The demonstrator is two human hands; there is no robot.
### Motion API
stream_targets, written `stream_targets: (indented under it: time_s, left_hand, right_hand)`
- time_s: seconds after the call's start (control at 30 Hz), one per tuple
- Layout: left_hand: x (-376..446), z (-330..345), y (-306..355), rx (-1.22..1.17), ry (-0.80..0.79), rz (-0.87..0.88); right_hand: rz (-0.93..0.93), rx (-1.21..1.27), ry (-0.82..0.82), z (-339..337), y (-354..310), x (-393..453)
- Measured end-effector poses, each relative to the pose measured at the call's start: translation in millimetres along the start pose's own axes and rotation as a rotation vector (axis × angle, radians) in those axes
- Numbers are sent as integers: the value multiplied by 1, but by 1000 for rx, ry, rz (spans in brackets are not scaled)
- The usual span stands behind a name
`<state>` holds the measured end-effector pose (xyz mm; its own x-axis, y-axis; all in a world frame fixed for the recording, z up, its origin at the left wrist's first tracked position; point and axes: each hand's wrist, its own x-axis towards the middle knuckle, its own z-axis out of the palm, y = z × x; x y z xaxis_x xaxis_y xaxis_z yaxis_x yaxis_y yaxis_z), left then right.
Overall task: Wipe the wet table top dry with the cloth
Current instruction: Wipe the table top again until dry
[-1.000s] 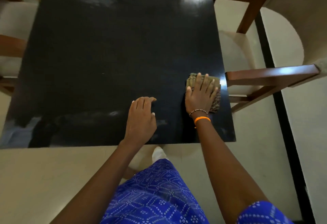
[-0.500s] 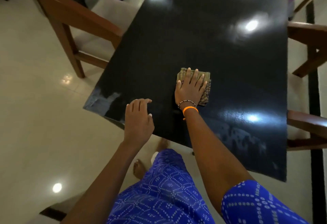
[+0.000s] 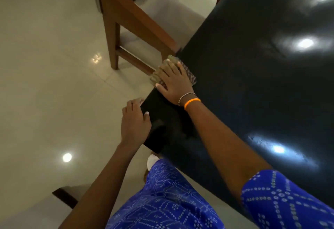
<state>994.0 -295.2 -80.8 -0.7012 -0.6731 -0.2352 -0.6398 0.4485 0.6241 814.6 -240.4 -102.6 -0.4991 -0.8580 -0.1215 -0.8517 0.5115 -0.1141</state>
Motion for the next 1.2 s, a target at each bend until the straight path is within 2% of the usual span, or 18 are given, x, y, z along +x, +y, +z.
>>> stream_targets:
  time_s: [0.13,0.23,0.37,0.5,0.63,0.77,0.97,1.1,1.2]
  left_hand:
    - [14,-6,-12,-197,-73,-70]
    - [13,-12,-24,-342,-63,-120]
    - [14,-14,-40,-497,-110,-253]
    - [15,-21,-57,-648,-151,-357]
    - [14,-31,-73,-631,-224,-367]
    - [14,-49,-92,-520,-298,-357]
    - [13,-68,-100,-435,-432,-307]
    - [13,-73,-91,-443,-529,-239]
    - [10,-72,-83,-411,-619,-204]
  right_hand:
    - [46,-22,3,-12,48,41]
    - [108,-37,4,-17,59,57]
    - [137,-5,36,-14,44,52]
    - [63,33,-11,-8,-10,19]
    - [-26,89,-19,5,-90,-35]
    - [-28,107,15,20,-156,-77]
    - [-10,1,-1,30,-167,-86]
    - [174,63,-45,29,-156,-95]
    - [424,143,2,30,-135,-123]
